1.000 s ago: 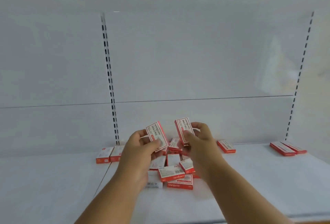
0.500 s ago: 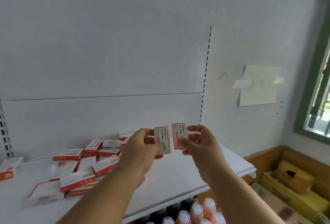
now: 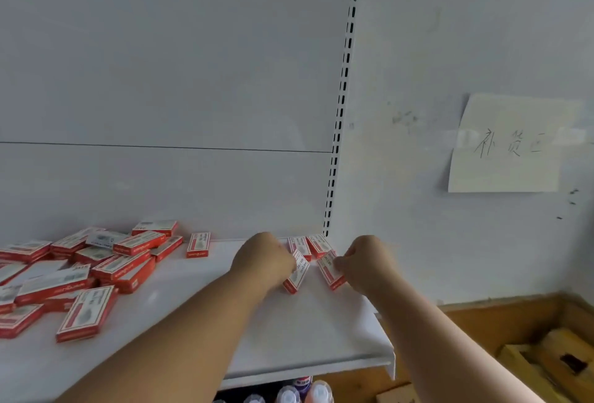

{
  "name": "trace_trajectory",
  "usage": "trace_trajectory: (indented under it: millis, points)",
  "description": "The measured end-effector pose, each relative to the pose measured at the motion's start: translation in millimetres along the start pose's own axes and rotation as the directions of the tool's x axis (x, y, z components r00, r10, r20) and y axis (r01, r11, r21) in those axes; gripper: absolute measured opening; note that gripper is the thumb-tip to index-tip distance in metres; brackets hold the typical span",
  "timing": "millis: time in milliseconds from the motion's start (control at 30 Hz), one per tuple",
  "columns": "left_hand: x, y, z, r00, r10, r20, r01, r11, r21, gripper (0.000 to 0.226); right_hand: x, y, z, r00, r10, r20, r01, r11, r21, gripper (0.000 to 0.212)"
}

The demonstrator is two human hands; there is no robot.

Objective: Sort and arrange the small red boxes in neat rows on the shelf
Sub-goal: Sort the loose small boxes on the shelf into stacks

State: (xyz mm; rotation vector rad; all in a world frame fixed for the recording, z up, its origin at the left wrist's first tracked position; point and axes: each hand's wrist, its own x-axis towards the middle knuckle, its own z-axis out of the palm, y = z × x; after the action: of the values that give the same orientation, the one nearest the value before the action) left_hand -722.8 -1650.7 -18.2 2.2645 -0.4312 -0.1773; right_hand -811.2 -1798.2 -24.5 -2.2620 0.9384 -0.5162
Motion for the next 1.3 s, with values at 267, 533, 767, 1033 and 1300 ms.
trace_trajectory:
  millis: [267, 533, 767, 1033, 1300]
  points:
    - [6, 15, 23, 0.999, 0.033, -0.034, -0.023, 0.962, 0.273, 0.017, 23, 5, -3, 0.973, -0.183, 0.141, 0.212, 0.950, -0.228, 0.004]
    - [-9, 8, 1, 0.972, 0.180, -0.150, -0.120, 0.932, 0.342, 0.013, 11, -20, -1, 0.936, -0.341, 0.081, 0.350, 0.926, -0.144, 0.011]
    - [-32, -49, -74, 0.938, 0.222, -0.265, -0.118, 0.926, 0.359, 0.009, -25, -105, 45, 0.840, -0.527, 0.129, 0.535, 0.844, -0.042, 0.012]
    - [-43, -135, -188, 0.925, 0.190, -0.328, -0.088, 0.950, 0.301, 0.003, -85, -202, 127, 0.787, -0.594, 0.169, 0.609, 0.791, -0.058, 0.016]
    - [-7, -181, -244, 0.957, 0.255, -0.141, -0.205, 0.932, 0.298, 0.015, -98, -246, 177, 0.916, -0.300, 0.268, 0.356, 0.913, -0.197, 0.033]
